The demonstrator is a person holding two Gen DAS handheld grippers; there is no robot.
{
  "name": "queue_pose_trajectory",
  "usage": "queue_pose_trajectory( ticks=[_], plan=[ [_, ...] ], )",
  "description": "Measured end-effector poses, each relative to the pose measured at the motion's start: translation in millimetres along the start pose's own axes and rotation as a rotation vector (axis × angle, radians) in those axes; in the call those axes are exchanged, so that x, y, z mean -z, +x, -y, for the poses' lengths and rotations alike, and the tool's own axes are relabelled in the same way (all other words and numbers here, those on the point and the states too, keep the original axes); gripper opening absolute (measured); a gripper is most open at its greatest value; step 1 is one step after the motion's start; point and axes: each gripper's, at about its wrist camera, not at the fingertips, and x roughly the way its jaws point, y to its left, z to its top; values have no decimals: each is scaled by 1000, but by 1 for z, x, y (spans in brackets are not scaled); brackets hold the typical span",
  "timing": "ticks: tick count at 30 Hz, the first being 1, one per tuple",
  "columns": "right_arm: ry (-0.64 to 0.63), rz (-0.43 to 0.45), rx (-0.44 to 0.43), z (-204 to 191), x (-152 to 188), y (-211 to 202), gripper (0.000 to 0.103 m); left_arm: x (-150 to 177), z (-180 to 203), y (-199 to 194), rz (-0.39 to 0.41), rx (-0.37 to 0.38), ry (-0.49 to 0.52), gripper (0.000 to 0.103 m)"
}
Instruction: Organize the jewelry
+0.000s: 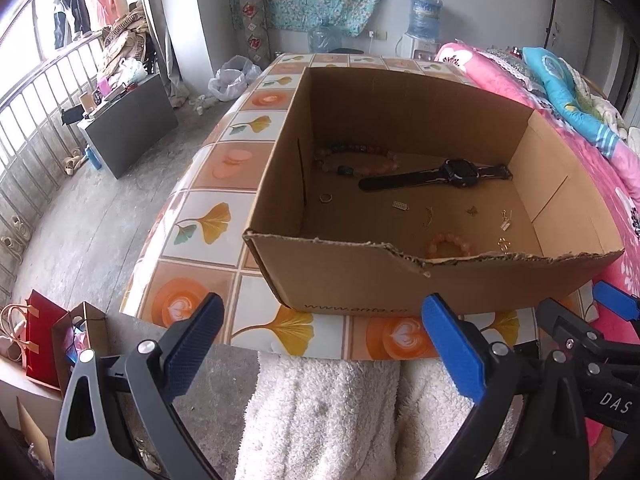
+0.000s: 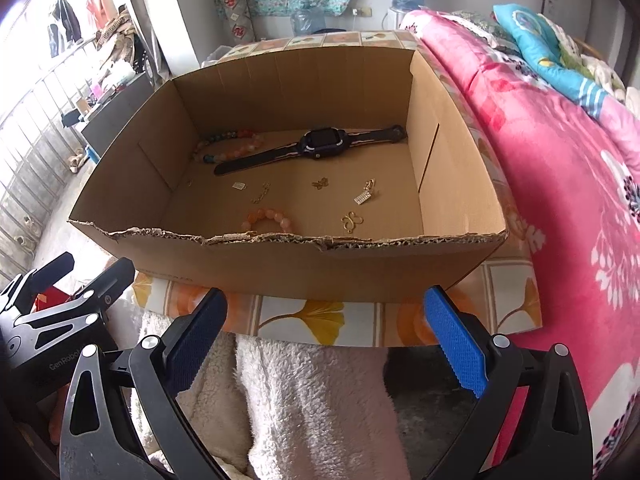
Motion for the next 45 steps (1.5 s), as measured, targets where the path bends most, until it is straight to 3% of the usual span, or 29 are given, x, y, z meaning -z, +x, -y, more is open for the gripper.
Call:
queue_pose_trajectory(
  ticks=[14,45],
  plan=[
    [29,-22,-3,5,-5,7,95,-4,4,13,-67,1,18,97],
    [14,-40,29,-1,-5,15,95,-8,9,23,-97,18,10,97]
  ],
)
